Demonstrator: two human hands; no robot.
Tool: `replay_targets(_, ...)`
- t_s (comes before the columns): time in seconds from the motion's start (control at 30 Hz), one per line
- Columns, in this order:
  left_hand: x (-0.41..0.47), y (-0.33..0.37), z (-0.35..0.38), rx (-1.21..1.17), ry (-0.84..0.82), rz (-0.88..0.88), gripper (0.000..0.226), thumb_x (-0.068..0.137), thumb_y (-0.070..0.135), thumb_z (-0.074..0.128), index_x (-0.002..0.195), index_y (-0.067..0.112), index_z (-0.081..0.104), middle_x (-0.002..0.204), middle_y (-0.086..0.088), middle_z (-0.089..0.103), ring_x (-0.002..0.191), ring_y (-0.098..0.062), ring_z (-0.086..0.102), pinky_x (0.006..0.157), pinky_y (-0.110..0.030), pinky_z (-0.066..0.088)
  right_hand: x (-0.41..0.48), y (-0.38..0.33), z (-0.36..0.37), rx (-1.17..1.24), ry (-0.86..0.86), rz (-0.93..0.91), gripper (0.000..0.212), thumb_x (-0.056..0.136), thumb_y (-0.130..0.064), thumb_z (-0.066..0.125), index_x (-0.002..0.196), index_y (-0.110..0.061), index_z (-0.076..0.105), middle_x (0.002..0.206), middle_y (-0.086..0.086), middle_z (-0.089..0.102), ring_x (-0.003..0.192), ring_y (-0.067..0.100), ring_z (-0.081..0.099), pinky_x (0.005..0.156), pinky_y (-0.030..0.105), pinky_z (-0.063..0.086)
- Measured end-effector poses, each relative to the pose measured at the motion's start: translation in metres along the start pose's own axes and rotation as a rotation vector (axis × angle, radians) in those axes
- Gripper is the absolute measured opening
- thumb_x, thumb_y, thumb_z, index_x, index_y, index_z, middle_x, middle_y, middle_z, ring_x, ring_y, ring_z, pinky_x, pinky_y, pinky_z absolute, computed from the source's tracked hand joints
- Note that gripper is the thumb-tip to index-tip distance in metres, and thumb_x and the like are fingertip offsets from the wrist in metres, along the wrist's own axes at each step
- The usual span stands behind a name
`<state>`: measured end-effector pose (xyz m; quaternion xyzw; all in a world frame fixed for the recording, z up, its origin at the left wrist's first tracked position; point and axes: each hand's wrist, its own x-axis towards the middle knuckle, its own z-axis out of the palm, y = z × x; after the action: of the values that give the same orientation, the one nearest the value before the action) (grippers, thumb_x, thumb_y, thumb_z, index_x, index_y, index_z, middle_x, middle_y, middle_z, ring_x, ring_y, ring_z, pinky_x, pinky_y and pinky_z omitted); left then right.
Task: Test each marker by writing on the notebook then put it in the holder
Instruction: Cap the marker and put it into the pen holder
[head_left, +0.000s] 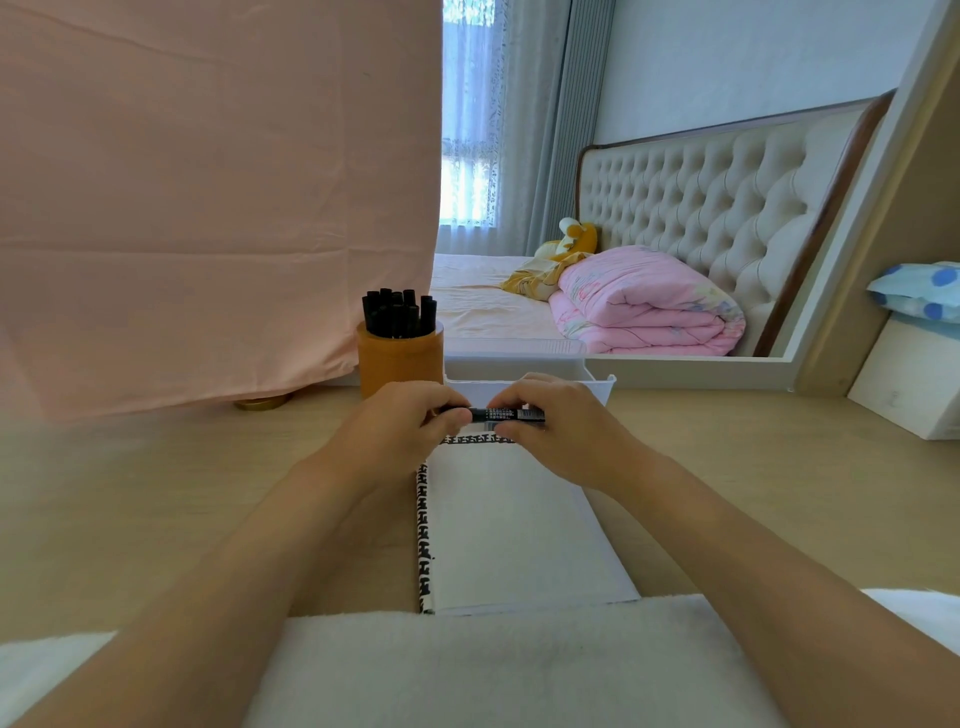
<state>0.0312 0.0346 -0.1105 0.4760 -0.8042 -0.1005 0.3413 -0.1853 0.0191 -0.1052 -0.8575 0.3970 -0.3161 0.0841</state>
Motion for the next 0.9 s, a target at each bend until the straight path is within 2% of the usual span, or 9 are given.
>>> replay_targets(0.1,0.001,0.002,-0.003,-0.039,-0.002,0.004,0.016,0.097,0.027,0.059,0.087,0.027,0.071,0.078,0.004,0.067,0.073,-0.015,0.059,0.072,-0.046,0.05,0.0,-0.002,0.001,-0.022,0.035,-0.041,0.014,0.093,-0.022,0.065,0.104,-0.025,0.072,0.087,-0.013,0.062,0.079,0.009,0.06,0.072,0.033,0.052)
replay_targets(0.2,0.002,0.006,-0.006,-0.071,0.005,0.036,0.021,0.096,0.024,0.061,0.081,0.037,0.067,0.075,0.004,0.065,0.071,-0.015,0.058,0.07,-0.04,0.048,0.001,-0.006,0.003,-0.038,0.044,-0.049,0.015,0.096,-0.026,0.059,0.102,-0.027,0.073,0.082,-0.012,0.06,0.076,0.01,0.058,0.068,0.038,0.051)
replay_targets(0.27,0.003,0.008,-0.006,-0.068,0.01,0.062,0.019,0.095,0.023,0.062,0.087,0.038,0.07,0.075,0.006,0.064,0.071,-0.012,0.058,0.066,-0.032,0.046,0.002,-0.008,0.003,-0.016,0.015,-0.004,0.019,0.097,-0.033,0.054,0.099,-0.031,0.072,0.079,-0.011,0.062,0.077,0.011,0.059,0.07,0.043,0.051)
replay_targets(0.37,0.002,0.01,-0.004,-0.05,0.021,0.086,0.013,0.094,0.023,0.064,0.099,0.026,0.076,0.077,0.01,0.065,0.074,-0.009,0.059,0.065,-0.025,0.045,0.002,-0.007,0.003,0.027,-0.053,0.102,0.028,0.092,-0.05,0.044,0.099,-0.038,0.068,0.081,-0.013,0.068,0.08,0.011,0.061,0.077,0.045,0.052)
replay_targets(0.47,0.002,0.011,-0.004,-0.034,0.05,0.107,0.013,0.094,0.024,0.064,0.101,0.026,0.075,0.078,0.012,0.064,0.075,-0.007,0.058,0.065,-0.02,0.043,0.001,-0.008,0.003,0.031,-0.093,0.115,0.031,0.091,-0.055,0.038,0.1,-0.041,0.065,0.083,-0.016,0.067,0.082,0.01,0.06,0.079,0.047,0.053)
replay_targets(0.63,0.004,0.013,-0.001,0.013,0.114,0.081,0.023,0.095,0.025,0.062,0.117,0.022,0.067,0.098,0.01,0.064,0.087,-0.004,0.057,0.076,-0.019,0.047,0.007,-0.01,0.003,0.046,-0.152,0.131,0.023,0.104,-0.031,0.041,0.116,-0.033,0.062,0.096,-0.005,0.054,0.09,0.016,0.056,0.085,0.043,0.049)
replay_targets(0.73,0.008,0.005,-0.008,-0.08,0.249,-0.012,0.032,0.097,0.026,0.058,0.129,0.023,0.057,0.111,0.011,0.06,0.098,-0.002,0.055,0.084,-0.019,0.045,0.016,-0.013,-0.001,0.134,-0.093,0.214,0.022,0.103,-0.023,0.047,0.118,-0.026,0.062,0.096,-0.003,0.055,0.085,0.017,0.056,0.077,0.035,0.049)
replay_targets(0.8,0.014,-0.004,-0.017,-0.028,0.35,-0.068,0.033,0.099,0.021,0.054,0.131,0.022,0.054,0.119,0.009,0.057,0.104,-0.002,0.048,0.089,-0.02,0.039,0.027,-0.017,-0.004,0.223,-0.042,0.271,0.019,0.102,-0.021,0.051,0.115,-0.026,0.063,0.087,-0.006,0.057,0.077,0.014,0.054,0.069,0.028,0.044)
replay_targets(0.9,0.03,-0.018,-0.034,0.068,0.391,-0.154,0.035,0.097,0.016,0.053,0.132,0.019,0.053,0.127,0.001,0.054,0.117,-0.014,0.042,0.097,-0.027,0.034,0.056,-0.025,-0.012,0.306,0.123,0.296,0.013,0.098,-0.021,0.058,0.108,-0.024,0.066,0.082,-0.009,0.059,0.075,0.013,0.055,0.067,0.026,0.041)
